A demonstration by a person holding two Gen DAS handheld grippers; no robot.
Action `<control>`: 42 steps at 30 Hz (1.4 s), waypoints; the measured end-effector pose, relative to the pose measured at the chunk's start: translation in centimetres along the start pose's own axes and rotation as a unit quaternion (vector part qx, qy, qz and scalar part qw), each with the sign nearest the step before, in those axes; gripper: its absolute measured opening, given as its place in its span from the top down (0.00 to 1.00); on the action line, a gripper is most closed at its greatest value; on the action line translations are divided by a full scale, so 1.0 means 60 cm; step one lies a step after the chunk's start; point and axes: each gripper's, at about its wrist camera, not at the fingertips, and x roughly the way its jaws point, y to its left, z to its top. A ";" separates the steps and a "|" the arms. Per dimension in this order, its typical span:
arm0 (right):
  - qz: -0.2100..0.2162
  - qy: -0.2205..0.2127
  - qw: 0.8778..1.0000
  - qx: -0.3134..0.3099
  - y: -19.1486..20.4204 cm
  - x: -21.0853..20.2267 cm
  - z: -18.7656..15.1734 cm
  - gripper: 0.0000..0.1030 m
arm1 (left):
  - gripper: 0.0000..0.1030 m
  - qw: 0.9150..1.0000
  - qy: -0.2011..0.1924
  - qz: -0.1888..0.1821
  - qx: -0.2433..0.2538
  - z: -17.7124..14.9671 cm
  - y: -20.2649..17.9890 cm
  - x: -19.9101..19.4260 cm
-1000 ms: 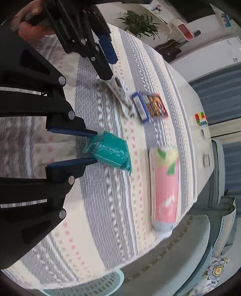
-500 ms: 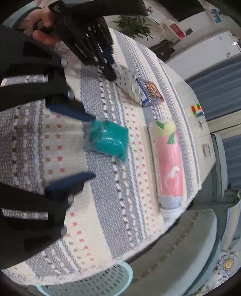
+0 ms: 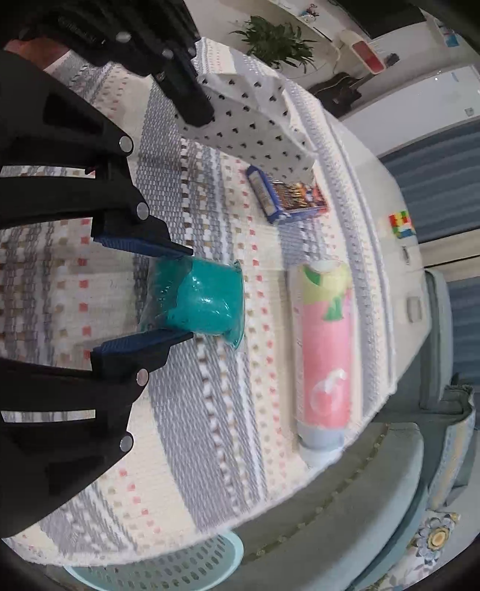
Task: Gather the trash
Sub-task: 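Grasp the white patterned paper with left tool while right tool grasps teal pouch, then carry paper and pouch over the wastebasket and open both tools to drop them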
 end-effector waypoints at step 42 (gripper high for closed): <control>-0.151 -0.005 0.949 0.277 -0.552 -0.172 -0.090 0.58 | 0.56 0.971 0.097 -0.184 0.116 0.102 -0.505 0.201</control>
